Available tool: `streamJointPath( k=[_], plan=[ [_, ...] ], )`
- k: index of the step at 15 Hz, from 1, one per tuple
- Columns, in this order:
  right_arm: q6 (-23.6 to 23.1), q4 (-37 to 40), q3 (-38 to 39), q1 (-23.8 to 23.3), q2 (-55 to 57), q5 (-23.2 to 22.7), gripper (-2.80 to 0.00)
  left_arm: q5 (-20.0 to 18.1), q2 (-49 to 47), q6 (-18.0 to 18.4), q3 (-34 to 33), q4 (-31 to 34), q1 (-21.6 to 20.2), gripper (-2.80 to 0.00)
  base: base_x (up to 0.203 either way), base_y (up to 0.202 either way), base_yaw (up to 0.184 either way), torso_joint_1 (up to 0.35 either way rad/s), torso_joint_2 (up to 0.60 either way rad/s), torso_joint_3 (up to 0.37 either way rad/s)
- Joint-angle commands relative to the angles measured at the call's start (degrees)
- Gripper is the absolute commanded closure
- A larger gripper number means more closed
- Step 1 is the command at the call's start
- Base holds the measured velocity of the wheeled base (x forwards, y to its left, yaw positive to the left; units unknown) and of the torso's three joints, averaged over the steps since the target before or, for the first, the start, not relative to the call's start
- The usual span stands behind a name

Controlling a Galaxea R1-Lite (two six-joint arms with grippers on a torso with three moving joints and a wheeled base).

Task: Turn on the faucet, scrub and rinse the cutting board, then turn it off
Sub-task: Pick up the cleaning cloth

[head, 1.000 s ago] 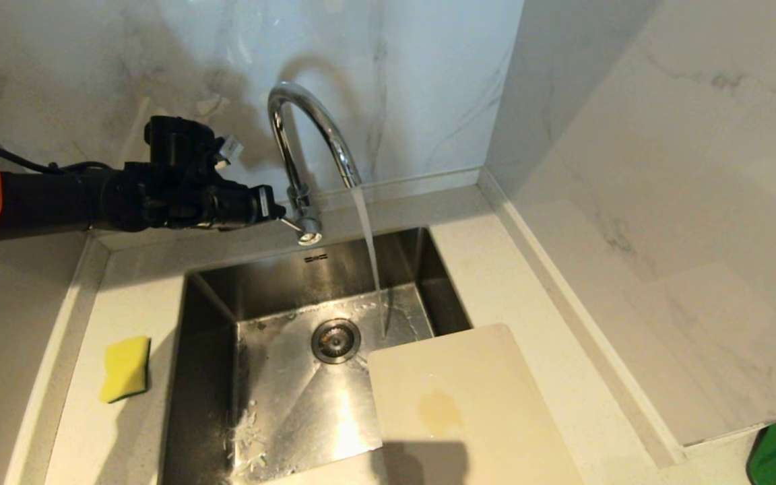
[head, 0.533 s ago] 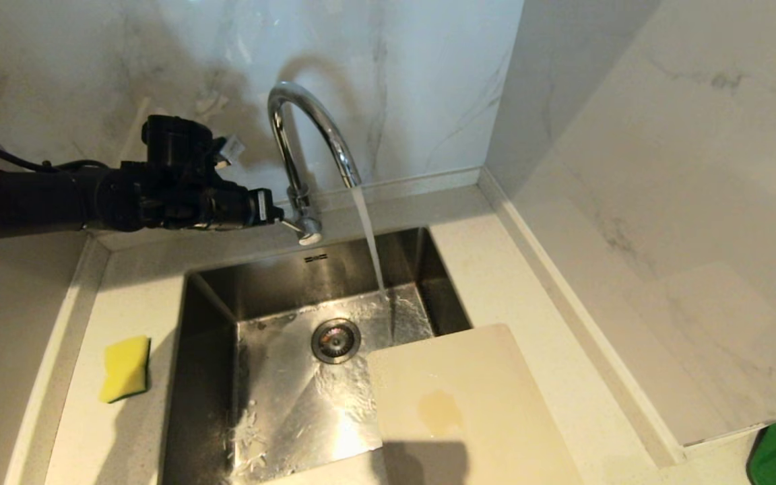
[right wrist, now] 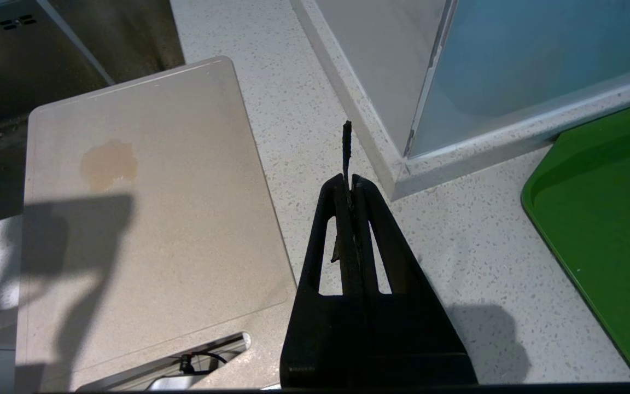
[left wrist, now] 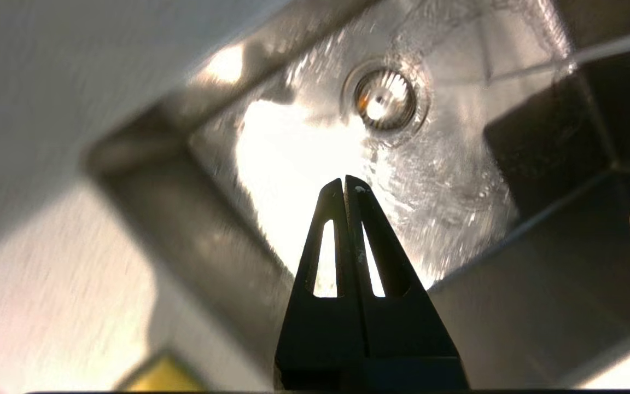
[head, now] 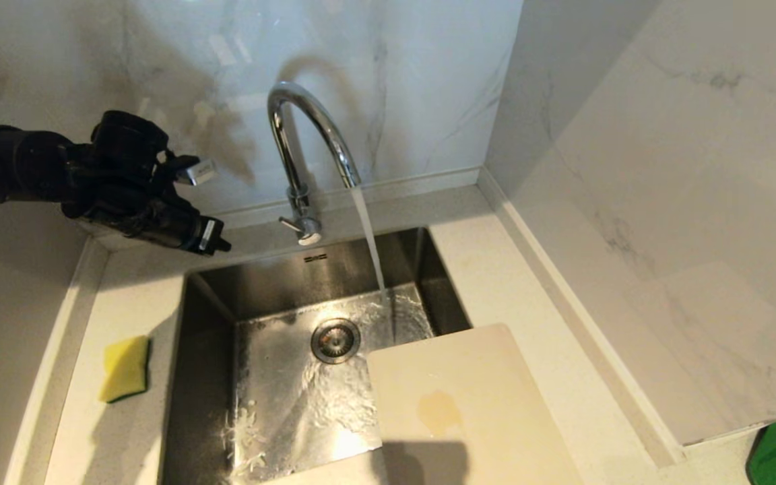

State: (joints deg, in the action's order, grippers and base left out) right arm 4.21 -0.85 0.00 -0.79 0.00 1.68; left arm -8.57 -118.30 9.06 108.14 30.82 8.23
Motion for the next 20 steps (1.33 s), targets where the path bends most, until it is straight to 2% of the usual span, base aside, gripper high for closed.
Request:
streamJointPath(
  k=[1, 4, 7, 9, 10, 16, 18, 20],
  plan=[
    [0.0, 0.0, 0.1, 0.0, -0.1, 0.0, 0.00, 0.3, 4.1, 0.3, -4.0, 2.4, -2.3, 0.00, 0.000, 0.000, 0.000, 0.000, 0.00, 0.000],
    [0.0, 0.0, 0.1, 0.0, -0.1, 0.0, 0.00, 3.1, 6.7, 0.3, -7.8, 10.1, -4.7, 0.00, 0.000, 0.000, 0.000, 0.000, 0.00, 0.000],
    [0.0, 0.0, 0.1, 0.0, -0.1, 0.0, 0.00, 4.3, 8.8, -0.3, -13.8, 11.2, -7.7, 0.00, 0.000, 0.000, 0.000, 0.000, 0.00, 0.000],
    [0.0, 0.0, 0.1, 0.0, -0.1, 0.0, 0.00, 6.4, 10.0, -2.9, -17.1, 11.2, -9.0, 0.00, 0.000, 0.000, 0.000, 0.000, 0.00, 0.000],
    [0.0, 0.0, 0.1, 0.0, -0.1, 0.0, 0.00, 7.6, 10.4, -4.9, -18.3, 11.2, -9.4, -2.80, 0.000, 0.000, 0.000, 0.000, 0.00, 0.000],
    [0.0, 0.0, 0.1, 0.0, -0.1, 0.0, 0.00, 10.1, 11.1, -13.1, -23.7, 10.9, -11.2, -2.80, 0.000, 0.000, 0.000, 0.000, 0.00, 0.000],
    [0.0, 0.0, 0.1, 0.0, -0.1, 0.0, 0.00, 10.2, 11.1, -14.1, -25.6, 10.7, -12.2, -2.80, 0.000, 0.000, 0.000, 0.000, 0.00, 0.000],
    [0.0, 0.0, 0.1, 0.0, -0.1, 0.0, 0.00, 10.3, 10.8, -14.1, -29.1, 6.5, -13.0, -2.80, 0.000, 0.000, 0.000, 0.000, 0.00, 0.000]
  ],
)
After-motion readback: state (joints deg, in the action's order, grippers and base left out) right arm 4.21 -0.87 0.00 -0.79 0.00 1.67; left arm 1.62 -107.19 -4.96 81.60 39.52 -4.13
